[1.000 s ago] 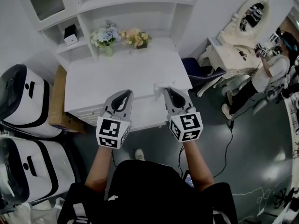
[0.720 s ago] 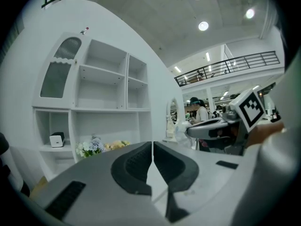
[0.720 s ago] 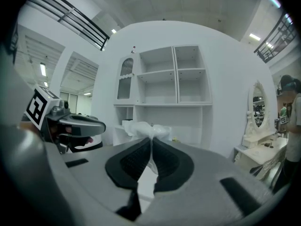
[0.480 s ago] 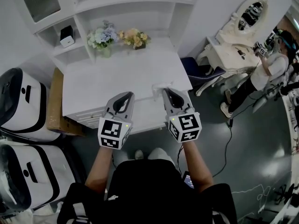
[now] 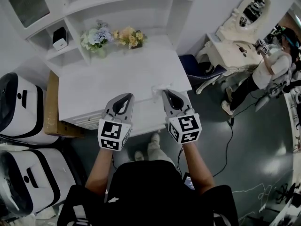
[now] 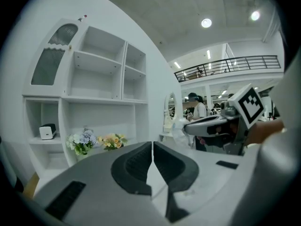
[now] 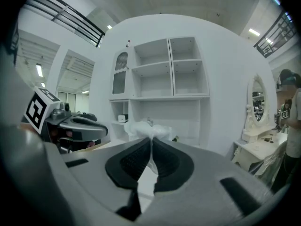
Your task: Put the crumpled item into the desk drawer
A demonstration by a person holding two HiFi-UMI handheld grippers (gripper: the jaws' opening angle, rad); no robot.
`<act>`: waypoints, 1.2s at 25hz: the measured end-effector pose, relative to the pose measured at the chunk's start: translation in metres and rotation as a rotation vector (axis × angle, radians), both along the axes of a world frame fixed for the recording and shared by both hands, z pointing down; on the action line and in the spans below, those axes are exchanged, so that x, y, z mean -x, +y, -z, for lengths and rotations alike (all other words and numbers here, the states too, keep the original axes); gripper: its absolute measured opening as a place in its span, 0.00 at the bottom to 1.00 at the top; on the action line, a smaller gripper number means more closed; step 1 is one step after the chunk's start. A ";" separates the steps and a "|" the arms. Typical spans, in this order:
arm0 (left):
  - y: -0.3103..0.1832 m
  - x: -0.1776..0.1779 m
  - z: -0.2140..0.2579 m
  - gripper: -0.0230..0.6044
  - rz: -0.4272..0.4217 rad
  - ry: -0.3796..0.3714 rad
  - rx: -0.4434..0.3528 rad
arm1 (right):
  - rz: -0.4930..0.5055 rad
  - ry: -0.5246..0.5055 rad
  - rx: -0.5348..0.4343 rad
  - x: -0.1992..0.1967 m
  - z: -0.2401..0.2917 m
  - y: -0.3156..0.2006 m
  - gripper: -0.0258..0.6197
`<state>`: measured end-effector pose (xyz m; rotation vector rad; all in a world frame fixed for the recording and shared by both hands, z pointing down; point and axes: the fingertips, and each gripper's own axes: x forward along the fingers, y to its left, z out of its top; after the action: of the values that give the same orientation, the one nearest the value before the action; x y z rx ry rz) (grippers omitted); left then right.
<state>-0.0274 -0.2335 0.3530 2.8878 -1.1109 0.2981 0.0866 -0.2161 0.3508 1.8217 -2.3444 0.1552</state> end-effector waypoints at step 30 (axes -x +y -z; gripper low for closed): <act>-0.076 -0.034 -0.102 0.05 0.107 -0.068 0.200 | 0.158 0.032 0.258 -0.028 -0.111 -0.082 0.05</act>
<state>0.0070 -0.3093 0.4546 2.6524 -1.1681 0.4764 0.1149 -0.2986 0.4615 1.5041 -2.3092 0.3847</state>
